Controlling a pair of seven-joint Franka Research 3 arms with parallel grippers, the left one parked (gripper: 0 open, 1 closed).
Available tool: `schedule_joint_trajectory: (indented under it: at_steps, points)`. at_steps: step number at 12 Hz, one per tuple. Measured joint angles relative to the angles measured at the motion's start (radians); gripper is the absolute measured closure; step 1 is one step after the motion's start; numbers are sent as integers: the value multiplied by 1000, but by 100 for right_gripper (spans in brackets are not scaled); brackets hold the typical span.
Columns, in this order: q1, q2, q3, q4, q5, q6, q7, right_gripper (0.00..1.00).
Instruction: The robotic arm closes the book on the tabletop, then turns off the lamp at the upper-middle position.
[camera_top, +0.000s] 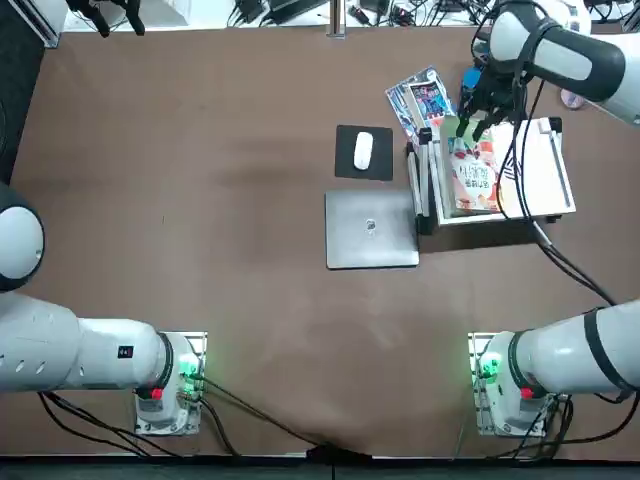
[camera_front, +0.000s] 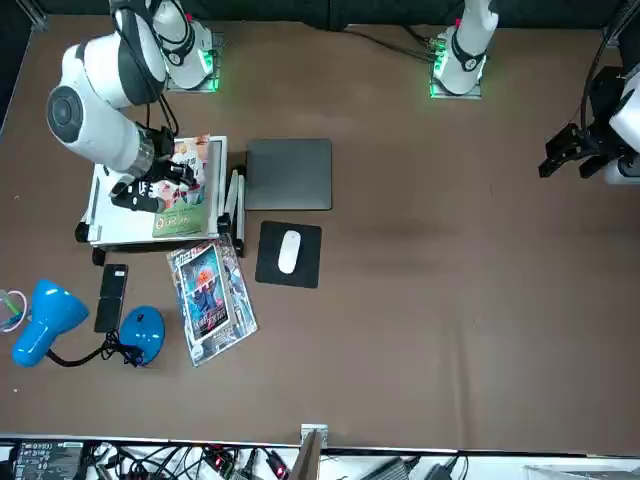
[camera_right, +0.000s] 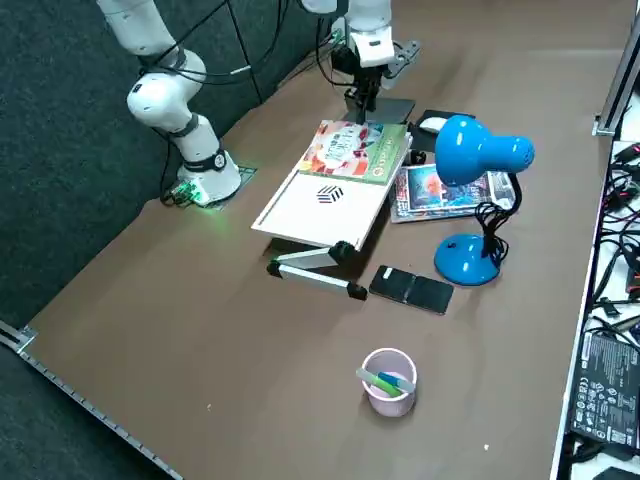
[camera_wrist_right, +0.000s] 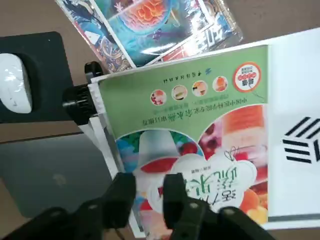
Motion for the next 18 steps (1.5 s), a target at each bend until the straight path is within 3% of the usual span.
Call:
schedule_joint_trajectory:
  at_steps: [2, 3, 8, 13, 14, 17, 18]
  points:
    - [7, 27, 0, -18, 0, 40, 1, 87]
    - [11, 42, 0, -26, 0, 58, 4, 92]
    - [52, 107, 1, -36, -1, 108, 31, 96]
    - [55, 102, 1, -18, -1, 104, 54, 95]
    - [55, 100, 1, -2, -1, 87, 68, 89]
    - [55, 90, 0, 90, -2, -21, 97, 57]
    - [53, 84, -4, 150, -20, -67, 106, 34]
